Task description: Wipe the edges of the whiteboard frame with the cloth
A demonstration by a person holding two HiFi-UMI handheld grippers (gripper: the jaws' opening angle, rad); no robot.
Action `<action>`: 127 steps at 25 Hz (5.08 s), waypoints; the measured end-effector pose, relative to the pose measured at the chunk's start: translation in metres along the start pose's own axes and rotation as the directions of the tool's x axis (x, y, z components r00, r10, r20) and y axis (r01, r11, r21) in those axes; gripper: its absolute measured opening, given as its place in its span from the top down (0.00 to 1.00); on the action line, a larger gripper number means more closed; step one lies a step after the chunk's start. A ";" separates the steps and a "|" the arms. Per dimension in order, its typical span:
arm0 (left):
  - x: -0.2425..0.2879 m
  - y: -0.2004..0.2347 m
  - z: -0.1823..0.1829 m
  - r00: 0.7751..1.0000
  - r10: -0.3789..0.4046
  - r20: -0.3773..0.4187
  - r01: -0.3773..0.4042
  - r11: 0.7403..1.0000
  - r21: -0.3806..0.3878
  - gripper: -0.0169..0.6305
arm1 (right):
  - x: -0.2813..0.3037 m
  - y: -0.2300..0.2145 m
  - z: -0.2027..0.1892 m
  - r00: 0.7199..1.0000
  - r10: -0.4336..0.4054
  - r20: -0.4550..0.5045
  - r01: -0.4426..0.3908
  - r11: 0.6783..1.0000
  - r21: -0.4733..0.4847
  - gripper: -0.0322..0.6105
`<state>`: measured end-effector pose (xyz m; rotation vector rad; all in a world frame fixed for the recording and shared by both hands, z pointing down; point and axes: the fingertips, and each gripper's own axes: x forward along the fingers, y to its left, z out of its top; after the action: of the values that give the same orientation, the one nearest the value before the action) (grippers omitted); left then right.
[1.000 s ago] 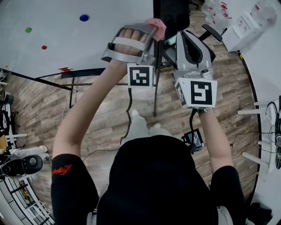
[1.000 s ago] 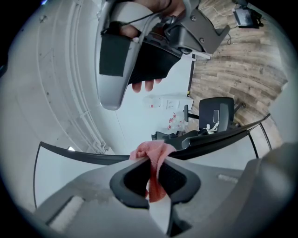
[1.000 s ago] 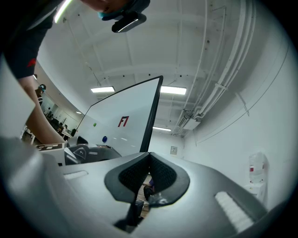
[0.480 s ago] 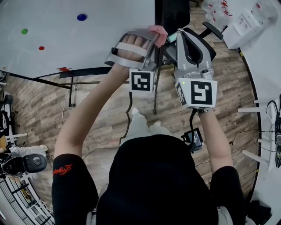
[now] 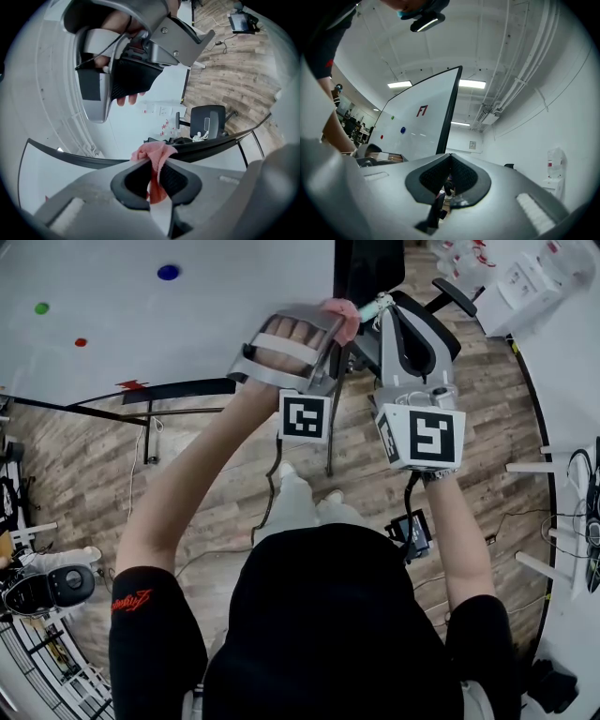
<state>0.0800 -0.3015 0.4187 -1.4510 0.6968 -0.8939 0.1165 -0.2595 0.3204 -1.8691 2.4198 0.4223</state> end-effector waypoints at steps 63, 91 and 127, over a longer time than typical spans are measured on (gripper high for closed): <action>0.021 -0.137 0.003 0.980 -0.167 0.109 0.176 0.981 -0.082 0.91 | 0.007 -0.003 -0.125 0.969 -0.070 -0.239 0.092 0.992 0.082 0.95; 0.029 -0.194 0.009 0.962 -0.247 0.112 0.258 0.961 -0.097 0.91 | -0.002 0.005 -0.184 0.942 -0.032 -0.335 0.073 0.991 0.110 0.95; 0.044 -0.266 0.013 0.936 -0.339 0.096 0.349 0.928 -0.127 0.91 | -0.020 0.005 -0.236 0.902 -0.048 -0.429 0.113 0.985 0.127 0.95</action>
<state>0.0894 -0.3091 0.6884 -1.7598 0.4637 -1.0707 0.1455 -0.2981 0.5522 -2.1686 2.5166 -0.1951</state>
